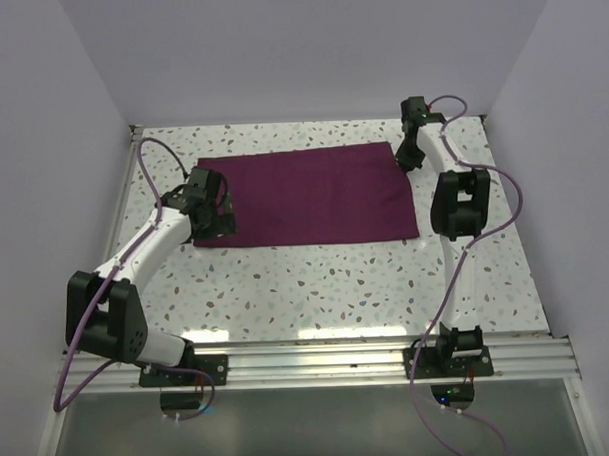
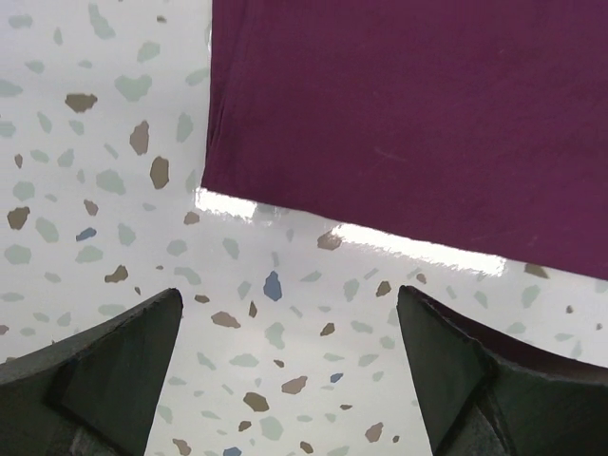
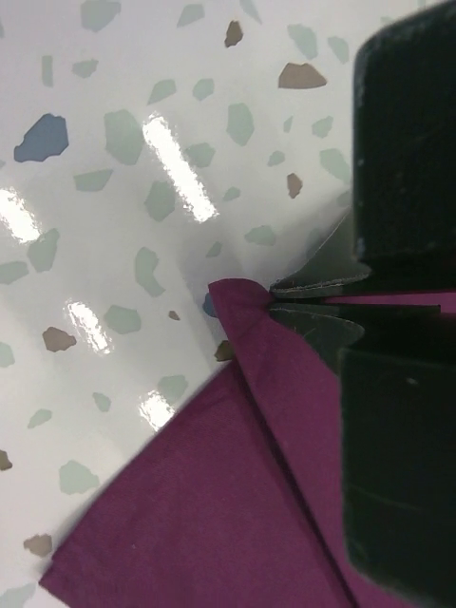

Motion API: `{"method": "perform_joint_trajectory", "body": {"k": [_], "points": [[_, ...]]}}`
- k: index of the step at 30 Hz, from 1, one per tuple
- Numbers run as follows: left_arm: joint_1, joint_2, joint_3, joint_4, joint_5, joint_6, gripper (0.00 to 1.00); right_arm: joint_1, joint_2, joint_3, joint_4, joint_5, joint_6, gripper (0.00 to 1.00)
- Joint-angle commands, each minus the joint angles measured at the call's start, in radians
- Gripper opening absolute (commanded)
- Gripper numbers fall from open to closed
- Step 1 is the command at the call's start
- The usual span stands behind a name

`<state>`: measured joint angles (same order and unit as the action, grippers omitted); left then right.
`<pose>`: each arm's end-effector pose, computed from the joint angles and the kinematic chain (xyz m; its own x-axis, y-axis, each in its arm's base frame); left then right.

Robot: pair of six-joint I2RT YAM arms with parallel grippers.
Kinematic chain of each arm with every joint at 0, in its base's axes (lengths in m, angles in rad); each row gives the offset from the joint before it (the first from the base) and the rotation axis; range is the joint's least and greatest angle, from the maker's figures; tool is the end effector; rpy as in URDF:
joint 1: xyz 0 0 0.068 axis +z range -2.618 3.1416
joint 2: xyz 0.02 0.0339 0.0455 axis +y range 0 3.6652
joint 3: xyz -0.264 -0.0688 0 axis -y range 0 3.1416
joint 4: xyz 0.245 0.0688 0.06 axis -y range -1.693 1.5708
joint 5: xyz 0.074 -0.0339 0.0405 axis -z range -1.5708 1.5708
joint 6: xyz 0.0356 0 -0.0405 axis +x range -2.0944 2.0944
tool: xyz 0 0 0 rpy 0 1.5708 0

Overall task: Open and lay out the surgical kit
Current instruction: Open the surgical kit at the center of the board.

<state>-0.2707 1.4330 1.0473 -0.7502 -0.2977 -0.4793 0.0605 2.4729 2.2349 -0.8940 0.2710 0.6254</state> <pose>0.2715 -0.0645 0.2404 -0.8384 -0.2249 -0.4965 -0.2818 0.9586 0.0417 0.5250 0.0223 0.1797 -0.7002 0.5227 -0.4863 0.5738 0.8173 0.0522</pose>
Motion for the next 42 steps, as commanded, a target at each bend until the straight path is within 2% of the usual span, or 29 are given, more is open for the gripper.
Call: {"method": "perform_joint_trajectory", "body": {"k": [1, 9, 15, 18, 19, 22, 26, 29, 35, 36, 38, 39, 42], "points": [[0.004, 0.004, 0.097, 0.008, 0.000, 0.004, 1.00, 0.004, -0.156, -0.012, -0.033, 0.014, -0.023, 0.00], [0.004, 0.037, 0.175, 0.005, -0.003, 0.007, 1.00, 0.059, -0.343, -0.155, -0.046, -0.093, -0.055, 0.00], [0.007, 0.046, 0.241, 0.006, -0.053, 0.005, 1.00, 0.169, -0.550, -0.430, -0.074, -0.190, -0.107, 0.00], [0.025, 0.063, 0.281, 0.023, -0.063, 0.016, 1.00, 0.234, -0.741, -0.644, -0.086, -0.226, -0.125, 0.00], [0.034, 0.082, 0.314, 0.023, -0.066, 0.019, 1.00, 0.246, -0.853, -0.764, -0.091, -0.243, -0.124, 0.00], [0.060, 0.110, 0.396, 0.011, -0.089, 0.031, 1.00, 0.275, -1.023, -0.978, -0.129, -0.294, -0.110, 0.00], [0.085, 0.133, 0.459, 0.012, -0.106, 0.038, 1.00, 0.280, -1.299, -1.136, -0.226, -0.273, -0.107, 0.00], [0.093, 0.127, 0.465, 0.018, -0.113, 0.039, 1.00, 0.279, -1.382, -1.193, -0.284, -0.216, -0.108, 0.00], [0.096, 0.095, 0.402, 0.023, -0.106, 0.022, 1.00, 0.280, -1.367, -1.241, -0.342, -0.205, -0.102, 0.00], [0.096, 0.087, 0.390, 0.025, -0.104, 0.021, 1.00, 0.280, -1.365, -1.238, -0.365, -0.194, -0.096, 0.07], [0.096, 0.063, 0.349, 0.038, -0.094, 0.018, 1.00, 0.280, -1.373, -1.230, -0.382, -0.164, -0.078, 0.45], [0.096, 0.057, 0.320, 0.040, -0.089, 0.016, 1.00, 0.280, -1.378, -1.227, -0.393, -0.161, -0.072, 0.98], [0.096, 0.029, 0.274, 0.083, -0.017, 0.024, 1.00, 0.279, -1.376, -1.203, -0.417, -0.127, -0.067, 0.98]]}}
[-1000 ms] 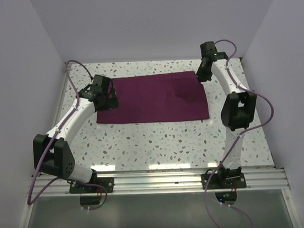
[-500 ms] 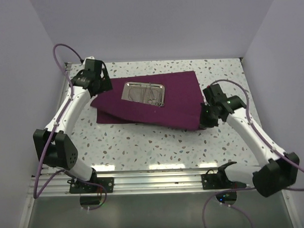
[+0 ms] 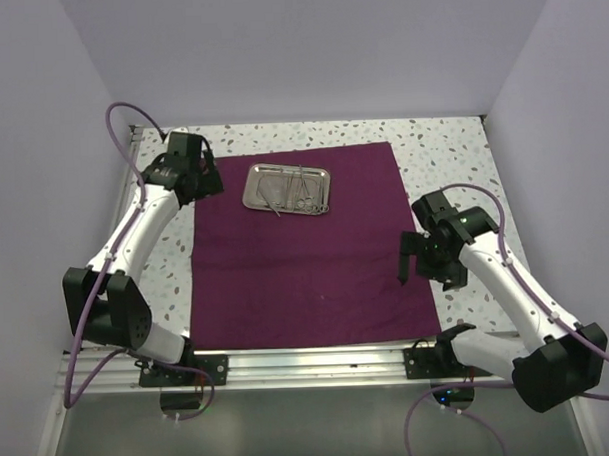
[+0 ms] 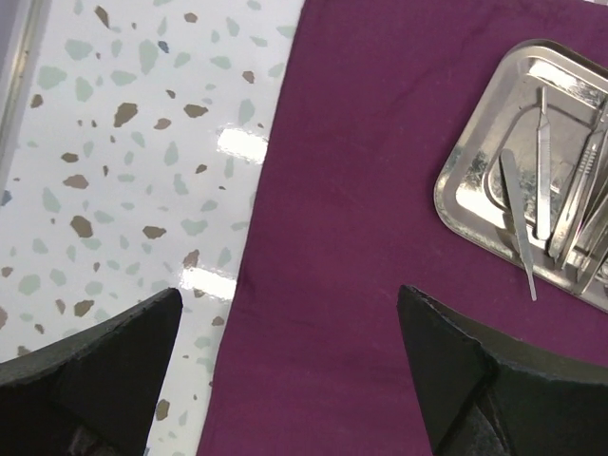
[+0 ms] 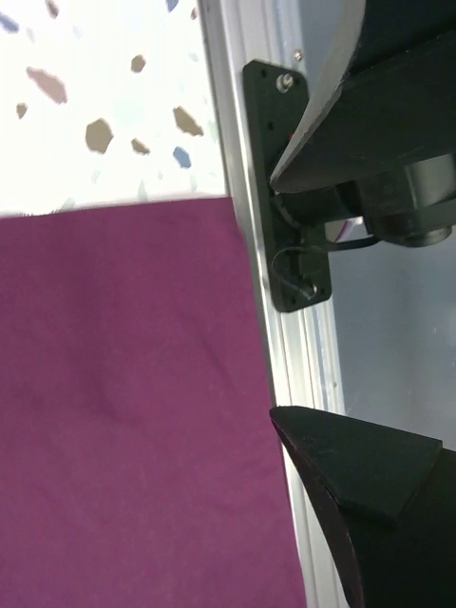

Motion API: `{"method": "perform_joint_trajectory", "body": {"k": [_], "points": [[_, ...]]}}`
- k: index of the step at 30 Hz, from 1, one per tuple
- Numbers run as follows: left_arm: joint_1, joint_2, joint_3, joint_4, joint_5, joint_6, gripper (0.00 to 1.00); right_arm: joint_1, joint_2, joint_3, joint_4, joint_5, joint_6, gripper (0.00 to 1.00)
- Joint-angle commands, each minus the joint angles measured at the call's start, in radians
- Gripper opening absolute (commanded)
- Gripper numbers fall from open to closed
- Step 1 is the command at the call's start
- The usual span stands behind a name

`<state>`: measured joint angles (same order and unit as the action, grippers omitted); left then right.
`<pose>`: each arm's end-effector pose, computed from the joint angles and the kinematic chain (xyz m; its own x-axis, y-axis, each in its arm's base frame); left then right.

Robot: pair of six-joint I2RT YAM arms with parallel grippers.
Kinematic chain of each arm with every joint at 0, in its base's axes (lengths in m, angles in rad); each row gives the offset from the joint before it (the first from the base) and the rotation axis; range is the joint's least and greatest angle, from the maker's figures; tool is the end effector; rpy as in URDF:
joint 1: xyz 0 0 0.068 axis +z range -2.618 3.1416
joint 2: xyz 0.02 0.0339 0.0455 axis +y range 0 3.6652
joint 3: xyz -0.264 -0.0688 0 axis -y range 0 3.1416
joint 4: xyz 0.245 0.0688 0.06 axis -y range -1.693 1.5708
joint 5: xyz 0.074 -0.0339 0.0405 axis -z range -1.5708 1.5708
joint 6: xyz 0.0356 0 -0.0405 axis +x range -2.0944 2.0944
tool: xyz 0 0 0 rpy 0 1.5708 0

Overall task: Open and lay out the surgical kit
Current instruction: Open the surgical kit at the center of the board, then move the surgical kit at the center of the board.

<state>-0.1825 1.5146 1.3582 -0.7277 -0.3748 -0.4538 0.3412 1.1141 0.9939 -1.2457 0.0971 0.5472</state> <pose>0.3214 -0.0461 0.3153 -0.6575 -0.2935 -0.6939 -0.3867 0.9219 -0.0235 0.1673 0.0557 0.2735 -0.9515 0.2116 -0.2231 0.2115 0.9771 0.0248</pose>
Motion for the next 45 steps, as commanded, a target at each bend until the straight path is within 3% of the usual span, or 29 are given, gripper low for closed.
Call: {"method": "perform_joint_trajectory", "body": {"k": [1, 7, 14, 18, 27, 35, 41, 44, 45], "points": [[0.008, -0.065, -0.075, 0.106, 0.085, 0.003, 1.00, -0.002, -0.014, 0.055, -0.069, 0.058, 0.013, 0.98], [-0.009, -0.010, -0.125, 0.255, 0.290, 0.021, 1.00, -0.001, 0.018, 0.193, -0.038, 0.119, 0.002, 0.98], [-0.041, 0.246, 0.074, 0.195, 0.146, 0.030, 1.00, -0.008, 0.192, 0.317, 0.181, 0.107, -0.024, 0.99], [0.017, 0.360, 0.174, 0.208, 0.151, 0.067, 0.99, -0.051, 0.476, 0.515, 0.233, 0.059, -0.020, 0.98], [0.176, 0.634, 0.413, 0.223, 0.221, 0.119, 0.96, -0.198, 0.883, 0.981, 0.244, 0.053, 0.010, 0.98], [0.213, 0.826, 0.607, 0.208, 0.293, 0.132, 0.93, -0.268, 1.246, 1.284, 0.210, 0.066, 0.023, 0.95], [0.229, 0.907, 0.667, 0.215, 0.356, 0.121, 0.72, -0.277, 1.366, 1.365, 0.265, 0.041, 0.014, 0.90], [0.230, 0.926, 0.677, 0.229, 0.393, 0.121, 0.47, -0.278, 1.397, 1.362, 0.279, 0.018, 0.037, 0.82], [0.233, 0.932, 0.680, 0.234, 0.405, 0.121, 0.39, -0.278, 1.400, 1.346, 0.291, 0.010, 0.046, 0.73]]}}
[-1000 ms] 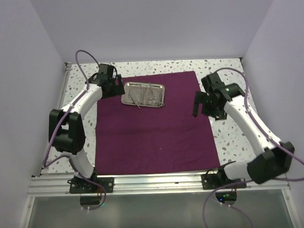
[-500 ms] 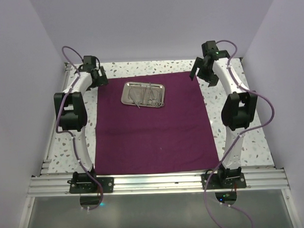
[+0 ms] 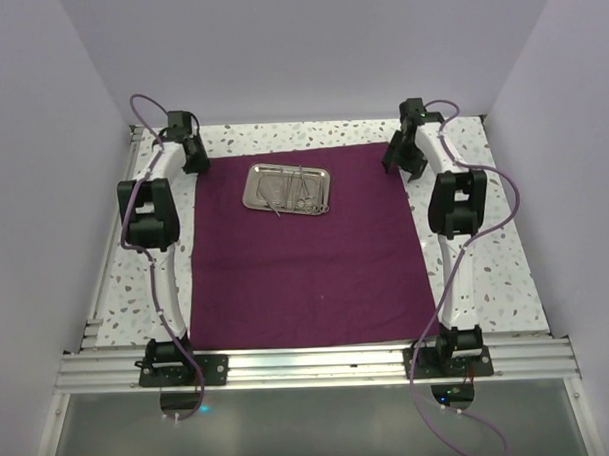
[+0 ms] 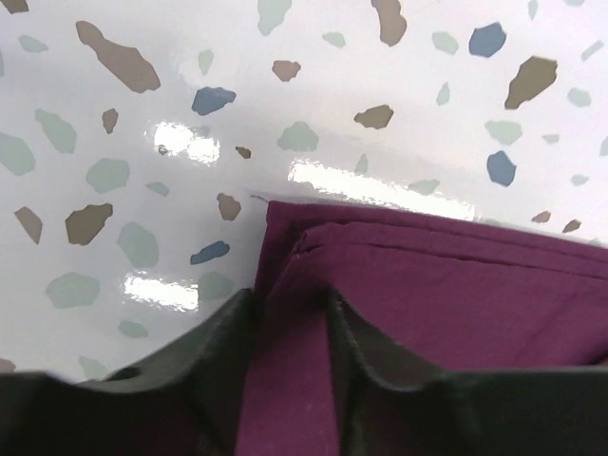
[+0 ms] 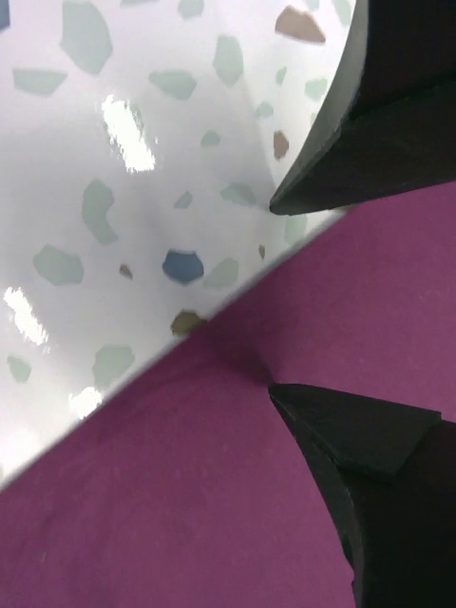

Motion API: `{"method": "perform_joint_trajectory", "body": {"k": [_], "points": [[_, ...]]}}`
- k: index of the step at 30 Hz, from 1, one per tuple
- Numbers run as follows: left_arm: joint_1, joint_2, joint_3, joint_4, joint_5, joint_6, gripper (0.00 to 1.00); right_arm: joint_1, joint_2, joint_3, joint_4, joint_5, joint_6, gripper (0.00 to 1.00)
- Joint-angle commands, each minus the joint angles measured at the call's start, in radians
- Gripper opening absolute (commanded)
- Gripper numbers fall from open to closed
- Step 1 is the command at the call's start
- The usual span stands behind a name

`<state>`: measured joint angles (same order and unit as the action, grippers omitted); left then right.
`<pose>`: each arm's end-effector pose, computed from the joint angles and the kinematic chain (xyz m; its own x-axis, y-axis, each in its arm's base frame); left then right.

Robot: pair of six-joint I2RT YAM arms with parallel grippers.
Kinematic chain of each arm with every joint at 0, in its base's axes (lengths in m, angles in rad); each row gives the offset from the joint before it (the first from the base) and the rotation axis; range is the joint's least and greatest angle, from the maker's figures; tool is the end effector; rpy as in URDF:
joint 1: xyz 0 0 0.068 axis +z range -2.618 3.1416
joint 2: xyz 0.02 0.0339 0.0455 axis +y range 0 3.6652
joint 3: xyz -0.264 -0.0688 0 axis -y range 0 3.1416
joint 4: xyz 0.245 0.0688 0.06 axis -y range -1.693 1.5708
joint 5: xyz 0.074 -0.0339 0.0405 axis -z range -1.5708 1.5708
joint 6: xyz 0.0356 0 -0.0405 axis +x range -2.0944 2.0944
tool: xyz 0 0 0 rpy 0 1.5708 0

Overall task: Open and lay out the surgical kit
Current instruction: Move the surgical kit at the center of the board.

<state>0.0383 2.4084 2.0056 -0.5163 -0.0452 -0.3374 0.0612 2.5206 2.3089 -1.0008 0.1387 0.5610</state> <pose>0.5311 0.0220 0.1622 -0.7280 -0.3588 -0.5842 -0.3249 0.9309 -0.1669 0.5245 0.0272 0.1720 -0.7980 0.4790 -0.3658 0.4870 0.8700 0.0769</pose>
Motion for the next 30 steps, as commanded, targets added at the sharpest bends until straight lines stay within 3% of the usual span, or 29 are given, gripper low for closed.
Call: {"method": "perform_joint_trajectory", "body": {"k": [1, 2, 4, 7, 8, 9, 18, 24, 25, 26, 27, 28, 29, 30], "points": [[0.012, 0.040, 0.033, 0.027, 0.090, 0.005, 0.32, 0.002, -0.006, 0.018, 0.057, -0.043, 0.037, 0.69], [0.012, 0.043, 0.038, 0.030, 0.109, 0.005, 0.15, 0.003, -0.008, 0.005, 0.086, -0.053, 0.043, 0.65], [0.017, 0.049, 0.045, 0.039, 0.128, 0.002, 0.00, 0.002, -0.002, -0.022, 0.108, -0.068, 0.059, 0.47], [0.021, 0.064, 0.068, 0.048, 0.143, -0.009, 0.00, 0.002, 0.035, -0.002, 0.108, -0.073, 0.071, 0.21], [0.023, 0.070, 0.088, 0.048, 0.146, -0.014, 0.00, 0.002, 0.047, 0.012, 0.096, -0.071, 0.073, 0.03], [0.026, 0.084, 0.100, 0.048, 0.153, -0.015, 0.00, 0.003, 0.061, 0.042, 0.085, -0.068, 0.079, 0.00], [0.086, 0.190, 0.300, 0.084, 0.136, -0.040, 0.00, -0.043, 0.121, 0.193, 0.068, 0.074, 0.109, 0.00], [0.101, 0.204, 0.315, 0.148, 0.185, -0.089, 0.00, -0.058, 0.028, 0.063, 0.077, 0.148, 0.152, 0.00], [0.103, 0.189, 0.294, 0.157, 0.200, -0.095, 0.06, -0.058, 0.015, 0.041, 0.085, 0.133, 0.149, 0.16], [0.100, 0.169, 0.236, 0.176, 0.220, -0.098, 0.47, -0.058, 0.004, 0.012, 0.097, 0.125, 0.142, 0.37], [0.100, 0.120, 0.205, 0.182, 0.223, -0.103, 0.68, -0.060, -0.015, 0.003, 0.097, 0.124, 0.137, 0.51], [0.098, 0.091, 0.176, 0.185, 0.219, -0.104, 0.81, -0.058, -0.028, -0.003, 0.096, 0.128, 0.132, 0.73], [0.095, 0.031, 0.126, 0.183, 0.202, -0.104, 1.00, -0.058, -0.045, -0.022, 0.093, 0.150, 0.123, 0.80], [0.091, -0.001, 0.104, 0.180, 0.191, -0.101, 1.00, -0.058, -0.069, -0.035, 0.096, 0.163, 0.117, 0.86]]}}
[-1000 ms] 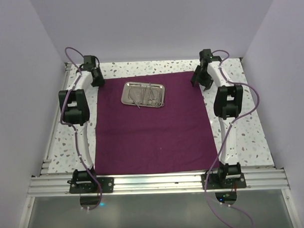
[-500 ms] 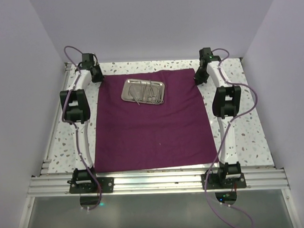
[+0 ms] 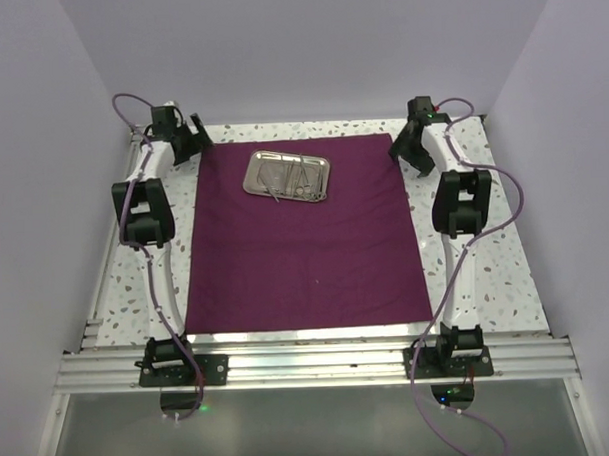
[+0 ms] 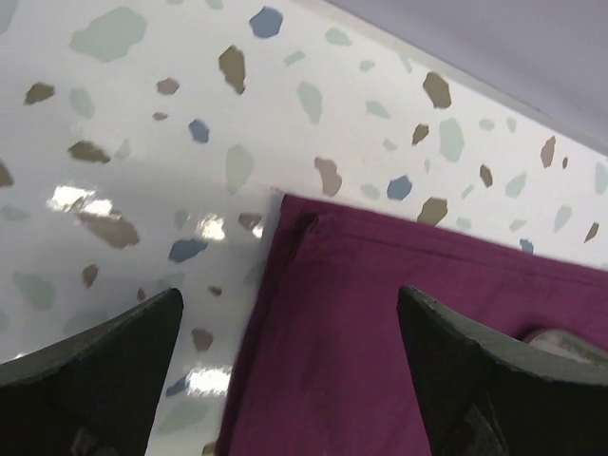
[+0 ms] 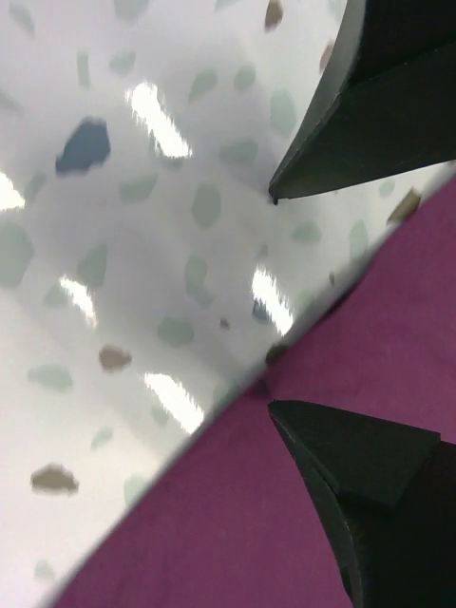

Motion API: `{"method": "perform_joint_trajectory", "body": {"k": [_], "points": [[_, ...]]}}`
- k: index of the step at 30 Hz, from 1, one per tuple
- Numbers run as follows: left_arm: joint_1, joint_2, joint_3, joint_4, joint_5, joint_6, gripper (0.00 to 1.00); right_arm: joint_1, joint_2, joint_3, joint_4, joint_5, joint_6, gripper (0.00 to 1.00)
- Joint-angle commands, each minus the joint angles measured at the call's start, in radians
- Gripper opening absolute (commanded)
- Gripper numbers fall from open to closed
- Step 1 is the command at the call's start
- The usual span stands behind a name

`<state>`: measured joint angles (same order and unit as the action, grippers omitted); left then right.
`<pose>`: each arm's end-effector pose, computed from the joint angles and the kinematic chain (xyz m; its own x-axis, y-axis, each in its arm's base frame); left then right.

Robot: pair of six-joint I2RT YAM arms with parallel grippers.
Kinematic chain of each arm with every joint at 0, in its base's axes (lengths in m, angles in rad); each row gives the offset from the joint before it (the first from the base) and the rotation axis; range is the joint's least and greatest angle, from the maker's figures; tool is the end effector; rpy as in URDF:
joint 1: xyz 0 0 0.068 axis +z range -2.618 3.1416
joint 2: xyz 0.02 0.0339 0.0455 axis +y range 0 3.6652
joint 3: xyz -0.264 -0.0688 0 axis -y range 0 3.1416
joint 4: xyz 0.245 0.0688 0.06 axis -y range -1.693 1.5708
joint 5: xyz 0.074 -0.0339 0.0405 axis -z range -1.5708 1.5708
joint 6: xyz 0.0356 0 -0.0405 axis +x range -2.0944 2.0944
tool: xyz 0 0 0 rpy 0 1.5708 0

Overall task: Open and lay out the surgical kit
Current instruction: Move the surgical kit at the center of the board, then pick up the medical item from the container.

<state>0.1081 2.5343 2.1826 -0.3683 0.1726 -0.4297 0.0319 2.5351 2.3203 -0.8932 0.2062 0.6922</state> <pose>0.5668 0.0554 0.1642 -0.6051 -0.4785 -0.6363 -0.2530 0.8734 -0.4162 0.5376 0.0099 0.1730 -0.6501 0.6043 -0.4606 0.6171 0.7736 0.1439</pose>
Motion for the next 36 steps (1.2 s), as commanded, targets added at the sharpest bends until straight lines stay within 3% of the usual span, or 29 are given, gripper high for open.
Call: {"method": "perform_joint_trajectory", "body": {"k": [1, 7, 11, 13, 20, 25, 36], "points": [[0.018, -0.158, -0.092, 0.028, -0.041, -0.006, 1.00, -0.029, -0.134, -0.065, -0.006, 0.104, -0.022, 0.93], [-0.114, -0.287, -0.095, -0.066, -0.166, -0.020, 0.99, -0.029, -0.344, -0.208, 0.025, 0.085, -0.031, 0.94], [-0.254, -0.286, -0.112, -0.136, -0.263, -0.085, 0.88, -0.024, -0.551, -0.456, 0.022, 0.006, 0.012, 0.92], [-0.287, -0.273, -0.129, -0.155, -0.262, -0.155, 0.74, -0.020, -0.619, -0.560, 0.030, -0.037, 0.015, 0.91], [-0.438, -0.195, -0.115, -0.205, -0.334, -0.227, 0.65, -0.017, -0.906, -0.919, -0.049, -0.068, -0.055, 0.90], [-0.462, -0.175, -0.092, -0.254, -0.396, -0.247, 0.63, -0.018, -1.074, -1.022, -0.090, -0.053, -0.074, 0.91], [-0.473, -0.227, -0.228, -0.224, -0.418, -0.227, 0.61, -0.018, -1.151, -1.085, -0.113, -0.045, -0.091, 0.91]]}}
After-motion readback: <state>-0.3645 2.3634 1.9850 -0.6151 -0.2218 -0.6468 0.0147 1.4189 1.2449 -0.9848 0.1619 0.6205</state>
